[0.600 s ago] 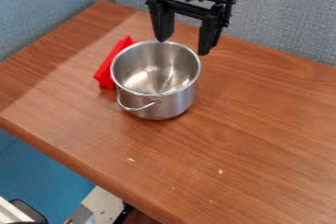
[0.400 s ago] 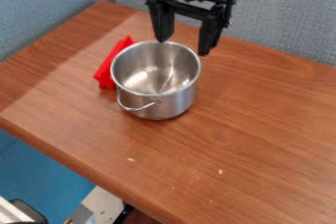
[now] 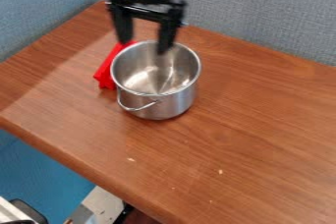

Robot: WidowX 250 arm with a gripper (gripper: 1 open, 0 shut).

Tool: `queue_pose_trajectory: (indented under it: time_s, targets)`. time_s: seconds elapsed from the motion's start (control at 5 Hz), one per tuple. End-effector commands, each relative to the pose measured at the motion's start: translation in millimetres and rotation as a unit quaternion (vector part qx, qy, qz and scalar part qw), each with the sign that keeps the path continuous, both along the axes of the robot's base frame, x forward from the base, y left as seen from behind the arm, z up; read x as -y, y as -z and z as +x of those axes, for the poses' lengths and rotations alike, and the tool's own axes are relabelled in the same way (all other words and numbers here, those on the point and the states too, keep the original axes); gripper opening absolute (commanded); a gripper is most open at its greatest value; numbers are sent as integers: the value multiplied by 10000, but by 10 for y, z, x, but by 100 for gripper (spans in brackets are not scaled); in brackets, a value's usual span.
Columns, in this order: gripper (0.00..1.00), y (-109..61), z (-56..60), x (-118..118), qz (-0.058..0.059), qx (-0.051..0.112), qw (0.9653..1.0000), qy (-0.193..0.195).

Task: Move the red object from the metal pot to the table

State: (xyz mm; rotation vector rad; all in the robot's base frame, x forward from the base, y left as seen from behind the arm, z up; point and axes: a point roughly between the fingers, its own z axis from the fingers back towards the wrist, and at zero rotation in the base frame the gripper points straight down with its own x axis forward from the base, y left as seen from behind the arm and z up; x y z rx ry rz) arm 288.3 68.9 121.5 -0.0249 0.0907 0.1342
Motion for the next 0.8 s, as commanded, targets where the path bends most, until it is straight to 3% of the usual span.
queue_pose_trajectory:
  time_s: [0.0,0.2,0.4,0.6]
  targets:
    - [100,-122,22,-356,121,312,9987,-380]
    - [100,-45,-38,-576,308,397,9968,-614]
    - [100,117,11,-739,652,485,9936,-779]
    - [100,321,3,-684,791,407,9945,-560]
